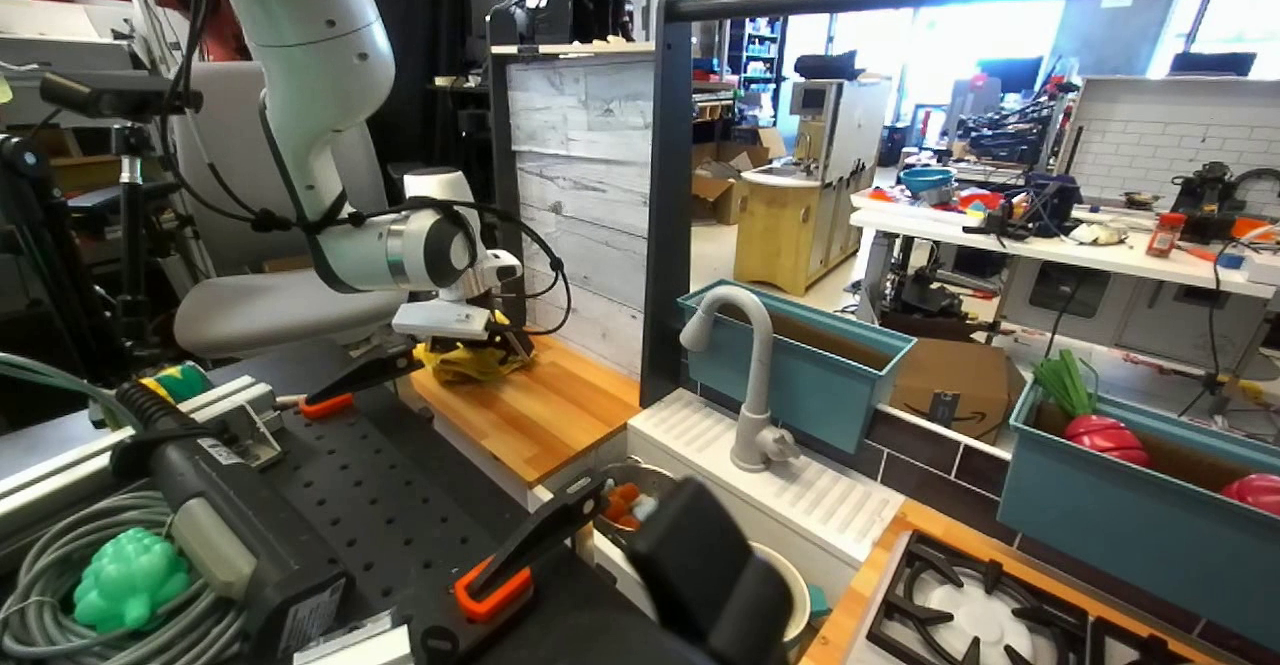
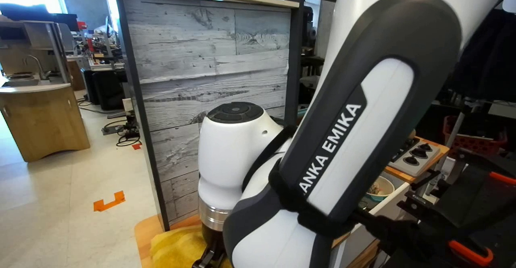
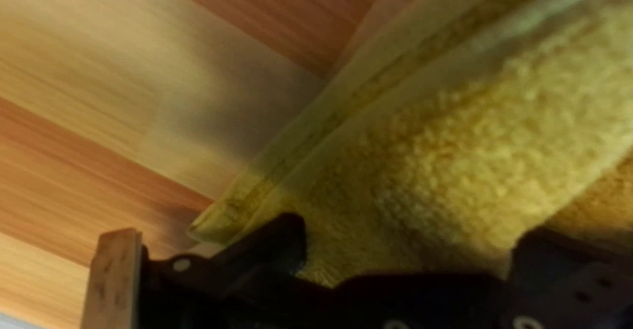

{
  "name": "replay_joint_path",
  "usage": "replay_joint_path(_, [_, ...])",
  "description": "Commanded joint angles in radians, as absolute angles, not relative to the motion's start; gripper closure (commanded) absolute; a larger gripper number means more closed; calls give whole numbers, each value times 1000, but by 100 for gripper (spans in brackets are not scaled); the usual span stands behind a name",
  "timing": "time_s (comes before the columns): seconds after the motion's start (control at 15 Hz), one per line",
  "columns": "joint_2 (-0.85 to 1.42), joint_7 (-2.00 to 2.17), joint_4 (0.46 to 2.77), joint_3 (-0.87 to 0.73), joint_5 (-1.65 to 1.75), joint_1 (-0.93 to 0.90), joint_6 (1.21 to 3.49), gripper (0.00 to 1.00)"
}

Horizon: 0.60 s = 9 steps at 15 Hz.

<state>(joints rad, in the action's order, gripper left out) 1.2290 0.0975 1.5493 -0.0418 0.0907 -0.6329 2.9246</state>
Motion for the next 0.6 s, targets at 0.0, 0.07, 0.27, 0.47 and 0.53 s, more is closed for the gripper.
replay_joint_path(0.0, [1244, 160, 1603, -108, 97, -607, 2862, 0])
replay_joint_path(0.07, [1222, 164, 1639, -125, 107, -600, 2852, 0])
replay_joint_path(0.27, [1177, 152, 1715, -182, 140, -577, 2830, 0])
replay_joint_path(0.47, [1189, 74, 1724, -139, 194, -534, 2872, 0])
replay_joint_path(0.53, [1196, 44, 1725, -112, 215, -522, 2895, 0])
